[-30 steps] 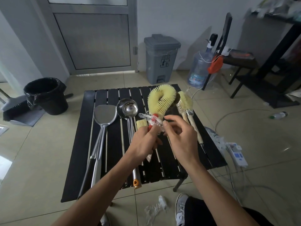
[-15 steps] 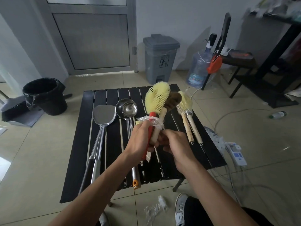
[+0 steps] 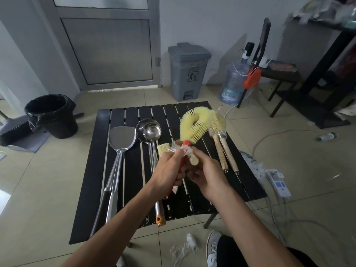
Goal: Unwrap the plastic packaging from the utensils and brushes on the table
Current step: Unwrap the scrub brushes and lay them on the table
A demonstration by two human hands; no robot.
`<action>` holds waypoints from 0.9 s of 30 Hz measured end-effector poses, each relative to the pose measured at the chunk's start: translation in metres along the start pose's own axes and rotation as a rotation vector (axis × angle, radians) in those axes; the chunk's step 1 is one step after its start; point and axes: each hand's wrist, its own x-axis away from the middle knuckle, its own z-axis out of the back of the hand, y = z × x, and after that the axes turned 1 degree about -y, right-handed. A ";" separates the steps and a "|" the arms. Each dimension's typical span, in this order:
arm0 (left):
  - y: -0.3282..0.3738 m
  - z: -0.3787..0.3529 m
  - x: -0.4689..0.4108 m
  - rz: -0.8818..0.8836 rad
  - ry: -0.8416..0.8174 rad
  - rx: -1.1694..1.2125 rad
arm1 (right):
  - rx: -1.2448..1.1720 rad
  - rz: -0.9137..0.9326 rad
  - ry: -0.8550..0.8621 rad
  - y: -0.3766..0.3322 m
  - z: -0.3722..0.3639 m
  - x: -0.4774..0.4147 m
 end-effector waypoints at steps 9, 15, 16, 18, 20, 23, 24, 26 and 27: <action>-0.003 0.001 -0.002 -0.069 0.097 -0.081 | -0.120 -0.053 -0.103 -0.002 0.000 -0.007; -0.003 0.005 -0.003 -0.075 0.137 -0.075 | -0.179 -0.036 -0.185 -0.005 0.001 -0.010; -0.003 0.006 -0.003 -0.087 0.141 -0.095 | -0.184 -0.030 -0.190 -0.005 0.001 -0.010; -0.002 0.007 -0.002 -0.109 0.147 -0.145 | -0.177 -0.014 -0.207 -0.006 0.001 -0.011; -0.003 0.006 0.000 -0.115 0.142 -0.182 | -0.160 -0.002 -0.233 -0.007 0.002 -0.011; -0.002 0.006 0.000 -0.151 0.142 -0.230 | -0.160 0.009 -0.247 -0.007 0.003 -0.012; -0.001 0.007 -0.001 -0.170 0.152 -0.244 | -0.171 0.012 -0.241 -0.006 0.003 -0.012; -0.001 0.009 -0.001 -0.201 0.174 -0.249 | -0.189 0.025 -0.230 -0.005 0.003 -0.013; -0.001 0.008 -0.001 -0.209 0.185 -0.247 | -0.186 0.040 -0.230 -0.004 0.003 -0.013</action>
